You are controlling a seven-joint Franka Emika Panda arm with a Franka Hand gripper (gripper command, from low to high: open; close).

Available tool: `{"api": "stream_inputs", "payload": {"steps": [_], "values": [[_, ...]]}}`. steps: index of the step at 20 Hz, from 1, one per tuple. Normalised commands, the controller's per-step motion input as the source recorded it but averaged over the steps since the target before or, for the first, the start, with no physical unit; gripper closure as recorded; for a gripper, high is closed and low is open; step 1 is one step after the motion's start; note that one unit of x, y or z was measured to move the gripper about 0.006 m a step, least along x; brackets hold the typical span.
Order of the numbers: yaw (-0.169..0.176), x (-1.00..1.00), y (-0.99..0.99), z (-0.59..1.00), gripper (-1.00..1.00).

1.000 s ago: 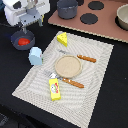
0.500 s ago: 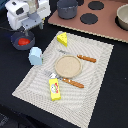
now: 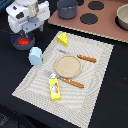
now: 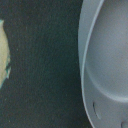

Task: Interact with the objects in diverse but meaningful ways.

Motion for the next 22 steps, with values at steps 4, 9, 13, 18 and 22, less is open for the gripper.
{"api": "stream_inputs", "payload": {"steps": [4,9,13,18,22], "values": [[0.0,-0.11,0.0,-0.21,1.0],[0.0,-0.13,0.0,-0.21,1.0],[0.0,-0.13,0.0,-0.21,1.0],[0.0,-0.07,0.05,-0.06,1.0],[-0.016,0.09,0.3,0.85,1.0]]}}
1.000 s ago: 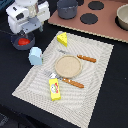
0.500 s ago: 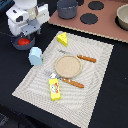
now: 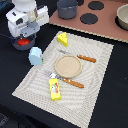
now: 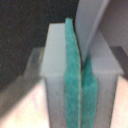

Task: Interact with the objects in diverse but meaningful ways.

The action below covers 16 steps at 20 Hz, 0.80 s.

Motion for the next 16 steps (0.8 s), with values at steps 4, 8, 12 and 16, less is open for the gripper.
{"api": "stream_inputs", "payload": {"steps": [4,8,12,16], "values": [[-0.026,0.17,0.42,1.0,1.0],[-0.023,0.21,0.4,1.0,1.0],[-0.022,0.53,0.33,0.98,1.0],[-0.007,0.83,0.19,0.66,1.0]]}}
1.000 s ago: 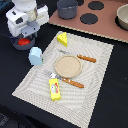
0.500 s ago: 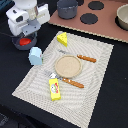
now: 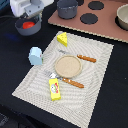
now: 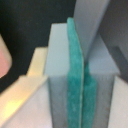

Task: Interact with the objects in diverse but meaningful ways.

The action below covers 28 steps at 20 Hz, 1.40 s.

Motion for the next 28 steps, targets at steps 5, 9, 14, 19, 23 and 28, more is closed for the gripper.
{"api": "stream_inputs", "payload": {"steps": [5,9,14,19,23,28], "values": [[0.0,0.95,0.2,0.55,1.0],[0.0,0.98,0.16,0.62,1.0],[0.0,1.0,0.13,0.66,1.0],[0.0,1.0,0.12,0.61,1.0],[0.0,0.94,0.05,0.25,1.0],[0.004,0.86,0.01,0.06,1.0]]}}
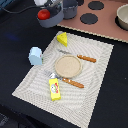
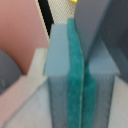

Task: Interact with the objects in diverse but meaningful ways.

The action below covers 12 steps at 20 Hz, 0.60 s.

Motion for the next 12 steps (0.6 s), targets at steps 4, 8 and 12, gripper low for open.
{"api": "stream_inputs", "payload": {"steps": [4,8,12], "values": [[0.033,0.76,0.0,0.26,1.0],[0.017,0.79,0.01,1.0,1.0],[0.0,0.91,0.15,1.0,1.0]]}}
